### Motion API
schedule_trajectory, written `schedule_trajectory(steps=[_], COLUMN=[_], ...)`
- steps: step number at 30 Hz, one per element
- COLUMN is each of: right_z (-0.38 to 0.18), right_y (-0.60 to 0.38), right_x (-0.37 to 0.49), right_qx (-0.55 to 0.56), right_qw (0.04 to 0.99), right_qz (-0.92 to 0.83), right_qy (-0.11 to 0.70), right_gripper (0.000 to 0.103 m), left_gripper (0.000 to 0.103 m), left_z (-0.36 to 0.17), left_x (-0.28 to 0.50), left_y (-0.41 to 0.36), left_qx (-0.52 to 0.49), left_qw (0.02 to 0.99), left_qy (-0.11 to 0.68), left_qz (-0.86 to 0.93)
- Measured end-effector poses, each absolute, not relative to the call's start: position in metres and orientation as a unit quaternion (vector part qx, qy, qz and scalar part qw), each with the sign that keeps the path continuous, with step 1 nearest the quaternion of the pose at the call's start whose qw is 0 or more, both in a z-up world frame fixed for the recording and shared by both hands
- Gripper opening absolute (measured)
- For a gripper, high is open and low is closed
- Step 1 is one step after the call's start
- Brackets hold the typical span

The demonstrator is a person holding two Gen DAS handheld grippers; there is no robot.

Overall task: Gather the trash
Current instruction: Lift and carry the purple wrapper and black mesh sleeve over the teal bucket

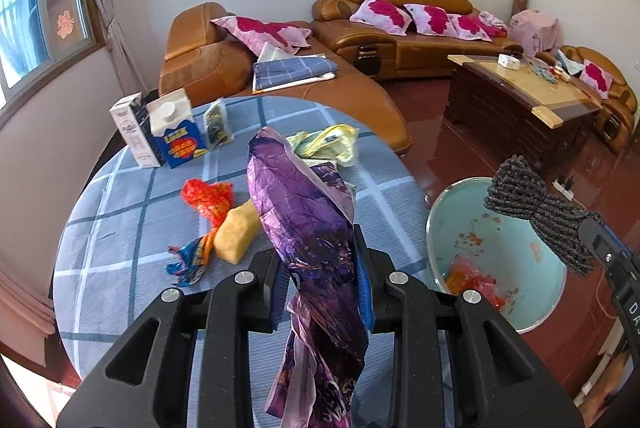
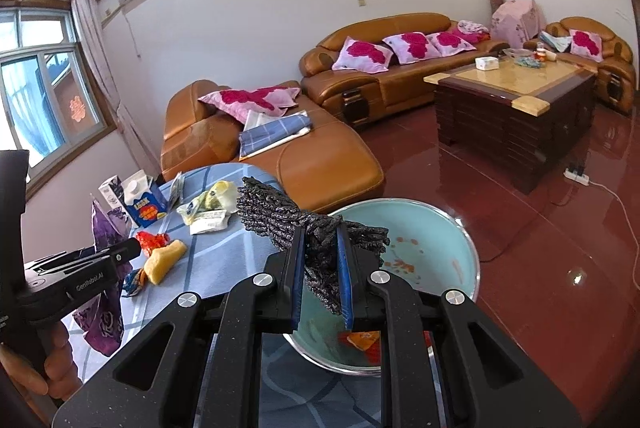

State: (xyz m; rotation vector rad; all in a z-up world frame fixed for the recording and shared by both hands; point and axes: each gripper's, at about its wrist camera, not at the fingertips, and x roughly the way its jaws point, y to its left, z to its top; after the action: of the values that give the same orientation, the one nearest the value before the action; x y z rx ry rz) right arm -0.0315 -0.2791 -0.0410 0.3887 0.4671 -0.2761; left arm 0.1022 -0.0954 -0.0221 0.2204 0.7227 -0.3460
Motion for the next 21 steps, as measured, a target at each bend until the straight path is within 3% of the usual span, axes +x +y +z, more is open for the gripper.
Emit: schedule_trajectory(steps=[21], right_z=[-0.058], right_y=[-0.322], right_x=[-0.045], right_qx=[0.213], right_qw=[0.933], right_qz=[-0.189], right_qy=[0.222], right_gripper=[0.016], left_gripper=[0.028], left_z=[-0.025], left_x=[0.090], left_y=[-0.179], left_qx=[0.146], left_qw=[0.902], left_qy=[0.345], left_qz=[-0.214])
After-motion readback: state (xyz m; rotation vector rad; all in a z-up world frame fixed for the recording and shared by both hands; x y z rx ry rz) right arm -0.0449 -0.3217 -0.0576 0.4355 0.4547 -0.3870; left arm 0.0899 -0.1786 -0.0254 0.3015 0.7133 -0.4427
